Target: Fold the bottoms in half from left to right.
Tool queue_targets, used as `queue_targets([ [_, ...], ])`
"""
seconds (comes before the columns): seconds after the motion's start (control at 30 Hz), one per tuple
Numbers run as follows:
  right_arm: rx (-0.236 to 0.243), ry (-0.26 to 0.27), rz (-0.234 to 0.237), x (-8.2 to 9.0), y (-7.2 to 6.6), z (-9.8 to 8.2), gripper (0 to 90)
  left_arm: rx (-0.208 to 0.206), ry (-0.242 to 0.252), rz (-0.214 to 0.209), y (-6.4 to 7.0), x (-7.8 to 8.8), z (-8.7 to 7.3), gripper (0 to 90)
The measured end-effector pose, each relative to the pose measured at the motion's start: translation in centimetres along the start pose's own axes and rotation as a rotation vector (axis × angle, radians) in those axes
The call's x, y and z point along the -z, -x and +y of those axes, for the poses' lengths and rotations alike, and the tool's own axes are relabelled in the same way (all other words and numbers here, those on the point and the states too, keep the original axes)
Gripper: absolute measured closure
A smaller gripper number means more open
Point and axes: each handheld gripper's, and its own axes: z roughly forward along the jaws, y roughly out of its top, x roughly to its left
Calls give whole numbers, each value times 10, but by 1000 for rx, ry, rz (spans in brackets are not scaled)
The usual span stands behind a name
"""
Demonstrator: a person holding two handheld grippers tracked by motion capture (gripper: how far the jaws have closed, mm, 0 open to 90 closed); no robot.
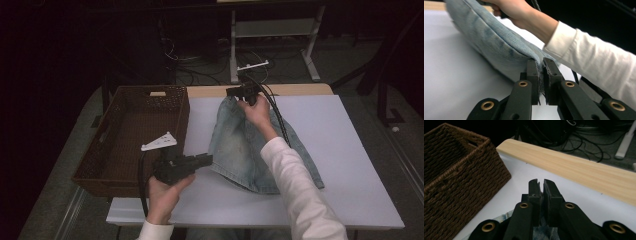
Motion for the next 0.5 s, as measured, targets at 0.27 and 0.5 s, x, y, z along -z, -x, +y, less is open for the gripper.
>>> queue_targets([
  [0.27,-17,15,4,10,15,-4,844,-19,-27,-91,10,-36,2,837],
  [0.5,-35,22,12,20,31,-8,844,-33,-79,-168,16,-72,3,837],
])
